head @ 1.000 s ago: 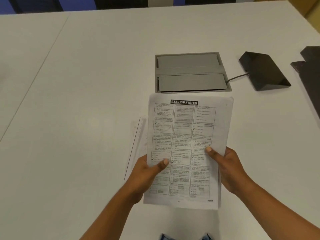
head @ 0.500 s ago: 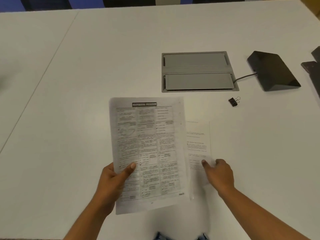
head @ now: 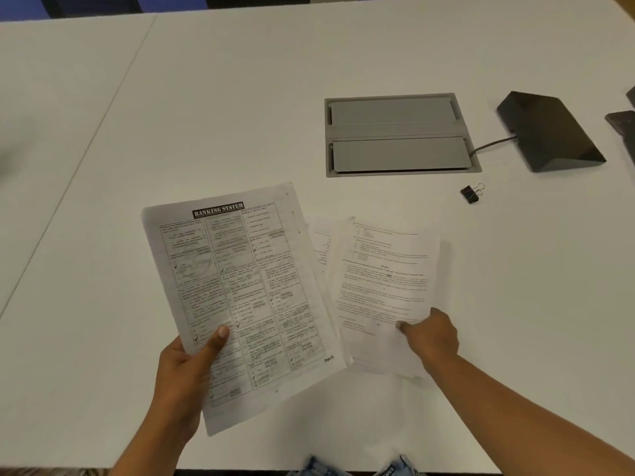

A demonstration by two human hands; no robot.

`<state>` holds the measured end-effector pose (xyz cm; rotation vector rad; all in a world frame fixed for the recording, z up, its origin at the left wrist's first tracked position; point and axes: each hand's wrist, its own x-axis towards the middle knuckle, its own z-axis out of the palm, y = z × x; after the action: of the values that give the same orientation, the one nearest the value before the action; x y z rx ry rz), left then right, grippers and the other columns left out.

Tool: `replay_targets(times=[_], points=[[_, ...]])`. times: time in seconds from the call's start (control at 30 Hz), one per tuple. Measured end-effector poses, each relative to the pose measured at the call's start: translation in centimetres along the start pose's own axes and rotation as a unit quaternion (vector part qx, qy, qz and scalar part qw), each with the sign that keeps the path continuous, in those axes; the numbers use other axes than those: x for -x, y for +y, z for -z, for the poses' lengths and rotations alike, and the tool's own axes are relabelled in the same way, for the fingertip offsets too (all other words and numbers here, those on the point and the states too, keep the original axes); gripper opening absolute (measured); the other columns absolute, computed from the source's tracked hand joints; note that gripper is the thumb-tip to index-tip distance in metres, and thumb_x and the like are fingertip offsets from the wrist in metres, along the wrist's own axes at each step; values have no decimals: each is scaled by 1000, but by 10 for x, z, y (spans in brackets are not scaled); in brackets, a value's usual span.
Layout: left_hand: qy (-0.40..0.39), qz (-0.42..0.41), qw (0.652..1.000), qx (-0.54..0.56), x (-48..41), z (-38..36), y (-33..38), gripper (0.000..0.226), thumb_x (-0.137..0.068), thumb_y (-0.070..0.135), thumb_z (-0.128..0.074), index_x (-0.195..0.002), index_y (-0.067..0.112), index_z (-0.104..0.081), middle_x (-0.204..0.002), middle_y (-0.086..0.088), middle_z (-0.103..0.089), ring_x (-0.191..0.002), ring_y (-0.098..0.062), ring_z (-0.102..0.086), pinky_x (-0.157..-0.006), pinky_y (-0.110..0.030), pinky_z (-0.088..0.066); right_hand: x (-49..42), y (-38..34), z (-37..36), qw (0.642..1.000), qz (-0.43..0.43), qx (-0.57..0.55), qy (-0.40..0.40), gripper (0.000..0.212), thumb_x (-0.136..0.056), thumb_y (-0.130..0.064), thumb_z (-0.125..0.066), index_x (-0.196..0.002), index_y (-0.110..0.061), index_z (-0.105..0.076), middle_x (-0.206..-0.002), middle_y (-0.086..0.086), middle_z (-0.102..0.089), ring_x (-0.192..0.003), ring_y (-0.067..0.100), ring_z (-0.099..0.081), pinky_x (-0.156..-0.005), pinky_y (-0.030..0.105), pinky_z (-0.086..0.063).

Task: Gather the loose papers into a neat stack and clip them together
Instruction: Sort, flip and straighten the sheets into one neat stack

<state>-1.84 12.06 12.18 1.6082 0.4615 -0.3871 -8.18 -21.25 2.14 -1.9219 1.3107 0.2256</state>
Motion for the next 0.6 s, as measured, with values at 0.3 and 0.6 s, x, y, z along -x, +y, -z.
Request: replay_targets(times=[0.3, 0.6], points=[[18, 3, 1000, -9, -6, 2, -3, 25, -87, 21, -70, -111, 14, -69, -95, -1, -79, -87, -29, -75, -68, -39, -59, -10, 29, 43, 995, 82, -50, -3, 31, -87, -18, -72, -114, -4, -69, -110, 16, -72, -87, 25, -62, -78, 31, -49], [20, 0, 999, -25, -5, -15, -1, 17, -89, 21, -69, -105, 22, -67, -104, -6, -75, -90, -35, -72, -74, -48, -59, -17, 34, 52, 994, 68, 14, 81, 28, -84, -23, -73, -109, -11, -71, -106, 11, -75, -92, 36, -69, -77, 37, -56]])
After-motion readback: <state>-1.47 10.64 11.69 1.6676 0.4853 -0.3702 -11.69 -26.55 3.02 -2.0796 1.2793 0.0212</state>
